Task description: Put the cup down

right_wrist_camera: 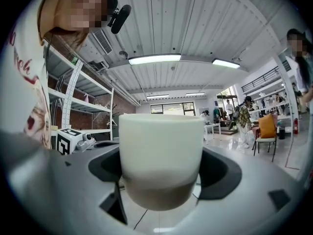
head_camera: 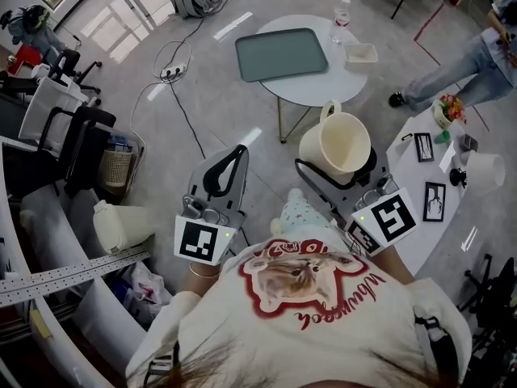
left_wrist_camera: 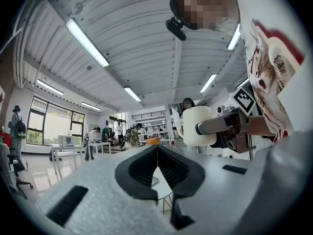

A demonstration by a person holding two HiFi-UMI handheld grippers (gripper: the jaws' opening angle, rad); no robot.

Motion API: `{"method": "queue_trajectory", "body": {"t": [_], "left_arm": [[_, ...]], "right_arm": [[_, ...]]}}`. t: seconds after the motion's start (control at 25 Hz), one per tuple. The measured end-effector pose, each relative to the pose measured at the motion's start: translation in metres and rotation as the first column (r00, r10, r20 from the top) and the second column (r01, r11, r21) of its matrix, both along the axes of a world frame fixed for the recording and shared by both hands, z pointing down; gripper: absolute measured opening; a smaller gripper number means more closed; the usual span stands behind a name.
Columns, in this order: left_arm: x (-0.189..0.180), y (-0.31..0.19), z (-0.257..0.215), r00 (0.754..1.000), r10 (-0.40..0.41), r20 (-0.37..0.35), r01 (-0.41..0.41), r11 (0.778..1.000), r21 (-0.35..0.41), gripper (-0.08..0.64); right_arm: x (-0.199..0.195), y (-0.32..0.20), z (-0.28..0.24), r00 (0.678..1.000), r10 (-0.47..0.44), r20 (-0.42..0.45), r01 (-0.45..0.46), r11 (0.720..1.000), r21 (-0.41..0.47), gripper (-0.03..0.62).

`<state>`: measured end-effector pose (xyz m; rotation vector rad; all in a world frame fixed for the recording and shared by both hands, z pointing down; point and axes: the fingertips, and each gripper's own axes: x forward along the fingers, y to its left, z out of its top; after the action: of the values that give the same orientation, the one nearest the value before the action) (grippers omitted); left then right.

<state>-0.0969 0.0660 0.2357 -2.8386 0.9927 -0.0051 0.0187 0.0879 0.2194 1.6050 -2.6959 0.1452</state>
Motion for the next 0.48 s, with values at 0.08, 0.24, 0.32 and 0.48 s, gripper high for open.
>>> {"method": "queue_trajectory", "body": {"t": [0.08,0.24,0.32,0.48], "left_arm": [[0.003,-0.008,0.003,1.0,0.004,-0.004,-0.004,1.0,-0.008,0.015],[0.005,-0.026,0.004,1.0,0.001,-0.007,-0.001,1.0,-0.015,0.015],[0.004,-0.039,0.005,1.0,-0.005,-0.008,0.005,1.0,-0.016,0.015],[0.007,-0.074,0.006,1.0,-0.016,-0.004,0.016,1.0,-0.012,0.015]], "right_arm": [[0.004,-0.008,0.001,1.0,0.008,-0.004,-0.008,1.0,-0.001,0.416],[0.007,-0.026,0.0,1.0,0.011,-0.007,-0.011,1.0,0.002,0.416],[0.007,-0.04,0.001,1.0,0.008,-0.007,-0.008,1.0,0.005,0.416],[0.011,-0.075,0.001,1.0,0.001,-0.005,-0.001,1.0,0.012,0.416]]}}
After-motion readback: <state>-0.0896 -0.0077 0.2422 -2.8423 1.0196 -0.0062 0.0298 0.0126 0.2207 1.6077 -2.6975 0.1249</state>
